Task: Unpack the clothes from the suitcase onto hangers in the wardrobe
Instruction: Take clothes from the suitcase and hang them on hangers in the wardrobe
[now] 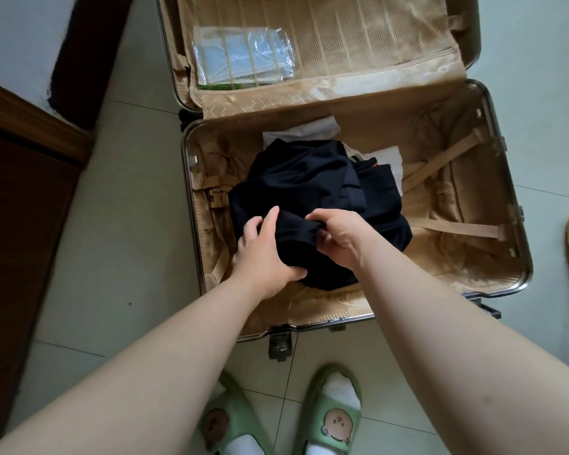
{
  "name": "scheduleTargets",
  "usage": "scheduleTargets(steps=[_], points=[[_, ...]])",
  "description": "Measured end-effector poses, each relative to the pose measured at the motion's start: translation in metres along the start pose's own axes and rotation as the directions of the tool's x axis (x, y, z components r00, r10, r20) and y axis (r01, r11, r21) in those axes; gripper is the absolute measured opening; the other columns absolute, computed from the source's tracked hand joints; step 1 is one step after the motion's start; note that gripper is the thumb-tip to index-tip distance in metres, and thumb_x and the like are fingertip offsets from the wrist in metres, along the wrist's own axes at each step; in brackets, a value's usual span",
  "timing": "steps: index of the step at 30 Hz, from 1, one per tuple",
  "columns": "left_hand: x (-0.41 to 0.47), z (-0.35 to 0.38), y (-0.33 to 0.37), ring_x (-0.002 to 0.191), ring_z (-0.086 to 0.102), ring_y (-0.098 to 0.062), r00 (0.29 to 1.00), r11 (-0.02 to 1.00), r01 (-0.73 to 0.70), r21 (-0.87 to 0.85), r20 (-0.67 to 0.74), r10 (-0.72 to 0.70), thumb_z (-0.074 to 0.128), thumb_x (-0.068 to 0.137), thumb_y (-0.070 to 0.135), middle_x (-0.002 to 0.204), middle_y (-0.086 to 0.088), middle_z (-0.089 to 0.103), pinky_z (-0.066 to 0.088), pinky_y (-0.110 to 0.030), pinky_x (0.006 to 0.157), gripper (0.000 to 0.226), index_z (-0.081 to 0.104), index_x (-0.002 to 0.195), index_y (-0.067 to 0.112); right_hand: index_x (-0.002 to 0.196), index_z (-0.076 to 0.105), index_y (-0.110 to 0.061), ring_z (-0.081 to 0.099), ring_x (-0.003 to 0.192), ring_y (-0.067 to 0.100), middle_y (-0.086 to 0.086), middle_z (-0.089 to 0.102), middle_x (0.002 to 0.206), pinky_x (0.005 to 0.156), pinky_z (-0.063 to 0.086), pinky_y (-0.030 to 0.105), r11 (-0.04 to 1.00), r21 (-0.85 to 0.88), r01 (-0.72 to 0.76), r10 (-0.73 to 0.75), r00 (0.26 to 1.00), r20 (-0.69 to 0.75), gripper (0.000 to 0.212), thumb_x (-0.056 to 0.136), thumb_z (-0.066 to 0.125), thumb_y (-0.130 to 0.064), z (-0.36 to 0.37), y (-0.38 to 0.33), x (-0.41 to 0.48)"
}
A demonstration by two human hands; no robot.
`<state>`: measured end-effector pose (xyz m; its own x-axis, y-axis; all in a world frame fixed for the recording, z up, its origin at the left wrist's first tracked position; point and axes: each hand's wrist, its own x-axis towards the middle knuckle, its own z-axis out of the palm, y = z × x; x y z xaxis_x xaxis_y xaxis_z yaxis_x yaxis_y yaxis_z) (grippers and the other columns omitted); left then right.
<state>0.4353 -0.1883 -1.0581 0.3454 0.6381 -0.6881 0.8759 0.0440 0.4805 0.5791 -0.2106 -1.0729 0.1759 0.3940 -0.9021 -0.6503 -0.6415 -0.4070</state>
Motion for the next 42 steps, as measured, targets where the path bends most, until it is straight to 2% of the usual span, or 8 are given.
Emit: scheduleTargets(steps=[6,10,14,17,21,28,33,42], points=[[0.002,-0.035,0.006,0.111,0.059,-0.024,0.970,0.959,-0.156,-0.237,-0.219,0.103,0.054,0.083,-0.003,0.116,-0.005,0.064,0.044,-0.029,0.097,0.042,0.060,0.119,0.017,0.083,0.061,-0.010,0.060,0.080,0.018,0.007,0.063,0.086,0.074,0.052,0.029,0.999,-0.028,-0.024,0.028,0.984,0.177,0.007,0.088,0.057,-0.007,0.020,-0.028,-0.038],[-0.010,-0.068,0.016,0.105,0.065,-0.028,0.973,0.515,0.143,-0.845,0.026,-0.229,0.056,0.090,0.021,0.109,-0.008,0.071,0.048,-0.048,0.100,0.024,0.068,0.111,0.021,0.074,0.056,-0.018,0.053,0.063,0.013,-0.002,0.057,0.067,0.058,0.038,0.026,0.997,-0.065,0.039,-0.031,0.992,0.126,0.018,0.083,0.061,-0.032,0.037,-0.039,-0.062],[-0.032,-0.092,0.036,0.105,0.065,-0.027,0.962,0.274,0.205,-0.940,0.141,-0.236,0.046,0.099,0.022,0.113,-0.012,0.069,0.048,-0.044,0.098,0.028,0.063,0.118,0.009,0.094,0.064,-0.014,0.066,0.074,0.019,0.003,0.067,0.080,0.058,0.051,0.025,0.999,0.040,0.016,-0.021,0.990,0.137,0.042,0.082,0.061,-0.054,0.059,-0.050,-0.088],[-0.051,-0.106,0.040,0.093,0.067,-0.028,0.959,0.208,0.192,-0.959,0.139,-0.247,0.043,0.101,0.019,0.101,-0.013,0.071,0.052,-0.043,0.088,0.024,0.064,0.102,0.009,0.082,0.058,-0.021,0.065,0.102,0.032,0.011,0.068,0.099,0.091,0.053,0.043,0.988,0.156,-0.022,0.009,0.996,0.087,0.046,0.078,0.059,-0.066,0.061,-0.058,-0.094],[-0.076,-0.117,0.034,0.106,0.065,-0.032,0.959,0.158,0.231,-0.960,0.197,-0.203,0.042,0.100,0.029,0.116,-0.018,0.067,0.051,-0.045,0.092,0.036,0.062,0.120,0.006,0.116,0.066,-0.019,0.069,0.093,0.027,0.010,0.071,0.104,0.080,0.056,0.037,0.994,0.003,-0.108,0.107,0.988,0.114,0.056,0.079,0.064,-0.061,0.070,-0.066,-0.113],[-0.116,-0.137,0.032,0.104,0.065,-0.033,0.938,0.121,0.255,-0.959,0.215,-0.271,0.045,0.096,0.048,0.110,-0.015,0.070,0.055,-0.043,0.082,0.045,0.068,0.115,0.014,0.076,0.058,-0.008,0.056,0.060,0.026,0.011,0.059,0.070,0.050,0.047,0.025,0.991,-0.129,-0.030,0.030,1.000,-0.003,0.020,0.091,0.044,-0.009,0.107,-0.071,-0.149],[-0.139,-0.155,0.025,0.094,0.067,-0.033,0.860,0.156,0.231,-0.960,0.126,-0.494,0.047,0.099,0.032,0.108,-0.012,0.068,0.058,-0.044,0.076,0.029,0.064,0.114,0.015,0.093,0.055,0.000,0.059,0.063,0.029,0.017,0.057,0.078,0.056,0.054,0.034,0.992,0.083,0.093,-0.094,0.996,0.006,0.022,0.082,0.038,0.008,0.117,-0.092,-0.179],[-0.177,-0.202,0.063,0.071,0.060,-0.021,0.904,0.314,0.226,-0.922,0.079,-0.419,0.049,0.098,0.021,0.080,-0.007,0.064,0.045,-0.029,0.054,0.019,0.059,0.084,0.014,0.088,0.064,-0.013,0.060,0.085,0.026,0.009,0.063,0.093,0.081,0.049,0.036,0.974,0.186,0.129,-0.157,0.977,0.142,0.038,0.077,0.047,-0.044,0.123,-0.165,-0.244]])
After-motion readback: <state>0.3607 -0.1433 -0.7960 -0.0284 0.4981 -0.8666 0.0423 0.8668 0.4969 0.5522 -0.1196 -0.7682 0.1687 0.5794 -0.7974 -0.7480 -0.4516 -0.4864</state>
